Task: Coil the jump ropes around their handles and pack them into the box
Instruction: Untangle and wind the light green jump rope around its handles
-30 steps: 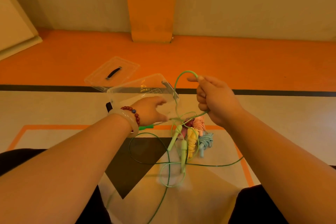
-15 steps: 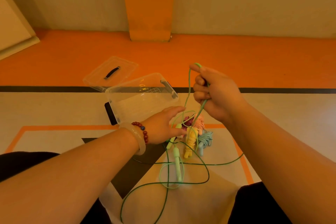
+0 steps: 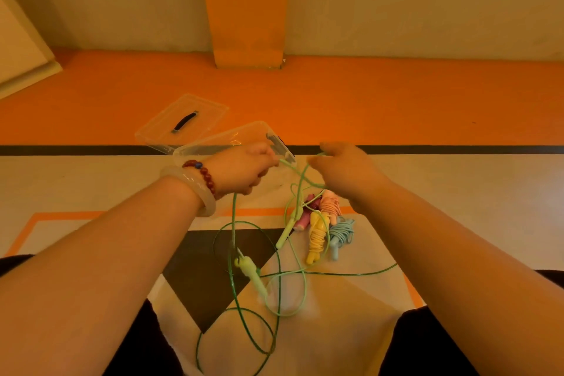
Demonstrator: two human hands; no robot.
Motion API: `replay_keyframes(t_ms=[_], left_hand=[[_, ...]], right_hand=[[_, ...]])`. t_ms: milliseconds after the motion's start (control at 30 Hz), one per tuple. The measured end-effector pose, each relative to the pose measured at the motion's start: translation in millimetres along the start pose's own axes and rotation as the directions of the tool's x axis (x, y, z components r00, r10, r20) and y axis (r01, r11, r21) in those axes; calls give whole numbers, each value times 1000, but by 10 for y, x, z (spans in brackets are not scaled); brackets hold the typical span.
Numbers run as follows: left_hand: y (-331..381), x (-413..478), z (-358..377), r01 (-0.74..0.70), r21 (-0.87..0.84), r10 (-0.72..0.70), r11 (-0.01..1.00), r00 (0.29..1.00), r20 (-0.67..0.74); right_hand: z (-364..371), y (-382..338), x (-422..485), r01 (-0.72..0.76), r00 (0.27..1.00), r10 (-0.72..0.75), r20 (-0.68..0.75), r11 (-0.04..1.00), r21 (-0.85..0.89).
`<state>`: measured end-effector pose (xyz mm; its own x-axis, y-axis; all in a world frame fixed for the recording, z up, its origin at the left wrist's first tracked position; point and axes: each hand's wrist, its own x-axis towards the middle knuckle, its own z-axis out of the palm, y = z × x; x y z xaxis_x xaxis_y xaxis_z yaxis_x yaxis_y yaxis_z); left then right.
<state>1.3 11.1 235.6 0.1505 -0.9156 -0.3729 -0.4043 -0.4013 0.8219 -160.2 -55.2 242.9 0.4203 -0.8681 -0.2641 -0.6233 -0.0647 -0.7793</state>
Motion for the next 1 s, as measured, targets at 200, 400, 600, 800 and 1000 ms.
replay_keyframes(t_ms=[200, 400, 600, 800, 1000], left_hand=[[128, -115, -152, -216, -145, 206, 965, 975, -83], [80, -169, -245, -252, -21, 250, 967, 965, -82], [-204, -161, -338, -3, 697, -130, 717, 982, 138], [-13, -162, -234, 43, 189, -18, 981, 991, -131], [115, -157, -198, -113, 326, 199, 939, 949, -244]], right_hand=[[74, -32, -35, 169, 967, -198, 160, 969, 180], [55, -81, -34, 294, 945, -328, 14, 865, 406], [-147, -224, -47, 319, 946, -239, -217, 583, 747], [-181, -62, 26, 195, 961, -138, -240, 952, 234], [0, -42, -41, 208, 978, -209, -7, 969, 132]])
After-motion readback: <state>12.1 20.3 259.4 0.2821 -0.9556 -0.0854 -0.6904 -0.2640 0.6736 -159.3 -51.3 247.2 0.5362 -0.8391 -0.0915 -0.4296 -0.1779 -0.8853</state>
